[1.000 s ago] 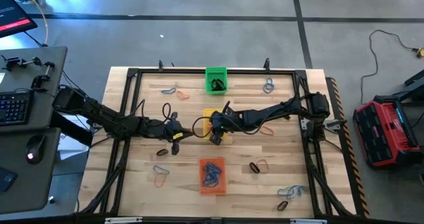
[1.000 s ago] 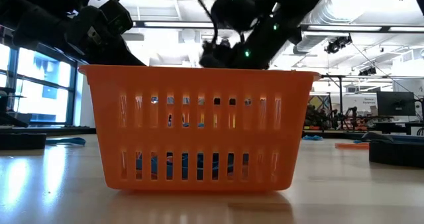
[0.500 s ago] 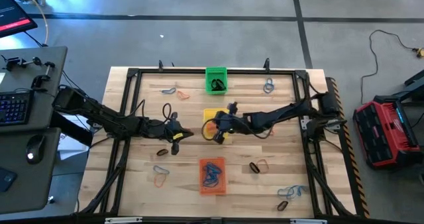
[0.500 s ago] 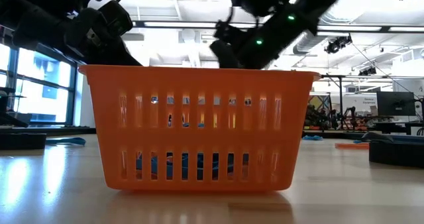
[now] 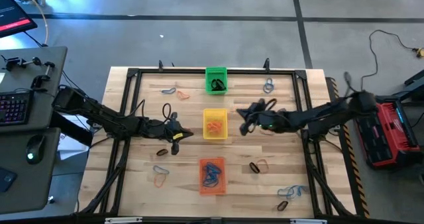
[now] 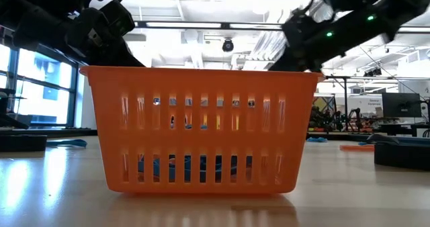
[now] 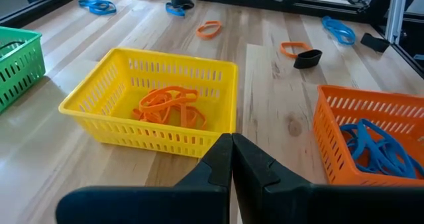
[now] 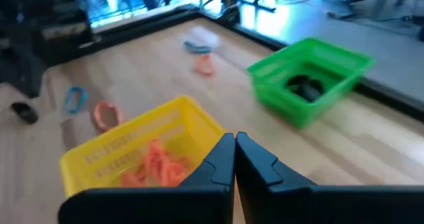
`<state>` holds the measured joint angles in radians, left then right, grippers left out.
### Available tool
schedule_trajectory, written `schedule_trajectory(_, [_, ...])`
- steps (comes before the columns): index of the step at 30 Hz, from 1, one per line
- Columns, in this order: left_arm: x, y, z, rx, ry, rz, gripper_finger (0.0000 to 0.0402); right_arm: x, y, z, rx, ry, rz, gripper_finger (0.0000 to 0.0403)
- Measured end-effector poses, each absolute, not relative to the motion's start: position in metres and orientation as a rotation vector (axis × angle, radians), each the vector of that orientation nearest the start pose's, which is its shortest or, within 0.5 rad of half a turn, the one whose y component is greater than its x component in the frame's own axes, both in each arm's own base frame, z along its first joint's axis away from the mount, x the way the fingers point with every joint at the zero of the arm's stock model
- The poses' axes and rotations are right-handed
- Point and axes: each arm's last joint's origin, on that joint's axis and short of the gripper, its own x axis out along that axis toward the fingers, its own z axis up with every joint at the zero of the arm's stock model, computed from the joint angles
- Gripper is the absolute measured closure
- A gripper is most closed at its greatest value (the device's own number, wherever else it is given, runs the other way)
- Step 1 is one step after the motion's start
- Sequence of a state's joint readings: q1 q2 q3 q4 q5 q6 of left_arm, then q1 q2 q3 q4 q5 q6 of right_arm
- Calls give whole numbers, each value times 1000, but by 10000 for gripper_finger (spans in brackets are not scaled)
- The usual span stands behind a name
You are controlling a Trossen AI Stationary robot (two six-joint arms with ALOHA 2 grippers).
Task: Sort rubber bands into baskets
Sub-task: Put the blue rubber band into the orange bin
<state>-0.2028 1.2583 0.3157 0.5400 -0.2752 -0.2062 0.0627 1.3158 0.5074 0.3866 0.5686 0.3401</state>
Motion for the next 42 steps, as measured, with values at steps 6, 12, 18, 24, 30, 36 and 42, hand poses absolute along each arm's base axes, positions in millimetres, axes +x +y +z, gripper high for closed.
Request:
schedule_trajectory(6, [217,-36,155,-109,377,111,401,218,-9,196,221,296,-654,403])
schedule_trajectory(12, [217,-36,155,-117,374,134,401,202,-14,199,229,334,-735,403])
schedule_trajectory(18, [217,-19,154,-127,362,371,401,200,-14,201,230,329,-737,403])
schedule_trajectory(24, [219,20,153,-188,590,565,401,199,-14,200,233,338,-740,403])
schedule_trajectory(30, [217,54,159,-239,704,601,401,199,-14,200,242,336,-742,403])
schedule_trajectory(36, [206,74,154,-330,829,465,401,199,-14,200,249,338,-739,403])
schedule_trajectory(42, [207,58,151,-357,894,201,394,199,-12,199,247,341,-730,403])
